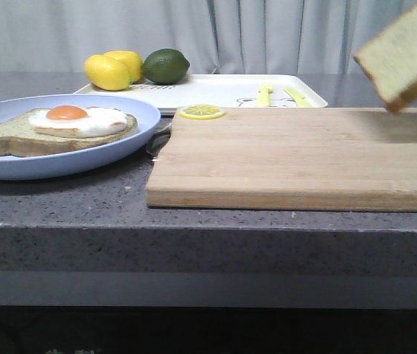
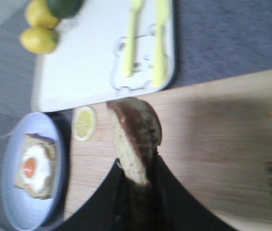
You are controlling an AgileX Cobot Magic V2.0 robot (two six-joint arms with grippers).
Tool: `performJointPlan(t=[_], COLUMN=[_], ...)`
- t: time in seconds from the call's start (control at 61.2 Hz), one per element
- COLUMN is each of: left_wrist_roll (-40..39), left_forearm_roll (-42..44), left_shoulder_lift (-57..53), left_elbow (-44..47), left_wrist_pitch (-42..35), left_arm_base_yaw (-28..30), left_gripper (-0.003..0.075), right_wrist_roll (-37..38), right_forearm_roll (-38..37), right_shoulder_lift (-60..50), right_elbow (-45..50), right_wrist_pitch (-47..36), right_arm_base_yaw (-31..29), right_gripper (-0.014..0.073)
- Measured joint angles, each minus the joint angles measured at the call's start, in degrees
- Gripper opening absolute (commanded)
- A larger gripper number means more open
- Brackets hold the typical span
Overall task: Place bread and move sandwich to tray
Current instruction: 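Lift the bread and carry it over the egg on the blue plate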
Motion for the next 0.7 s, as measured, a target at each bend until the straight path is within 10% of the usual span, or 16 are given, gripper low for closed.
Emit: performJointPlan(t=[0.703], left_wrist_roll=[0.0], left_forearm_roll=[0.4], left_shoulder_lift=[0.0], left_elbow=[0.0], left_wrist_pitch=[0.0], left_arm_base_yaw=[0.0], left_gripper=[0.0672], right_wrist_roll=[-0.3], right_forearm_roll=[27.9], right_shoulder_lift=[19.5], right_elbow=[-7.9], right_wrist_pitch=[-27.2], right_arm_base_yaw=[48.7], right_gripper=[-0.0056])
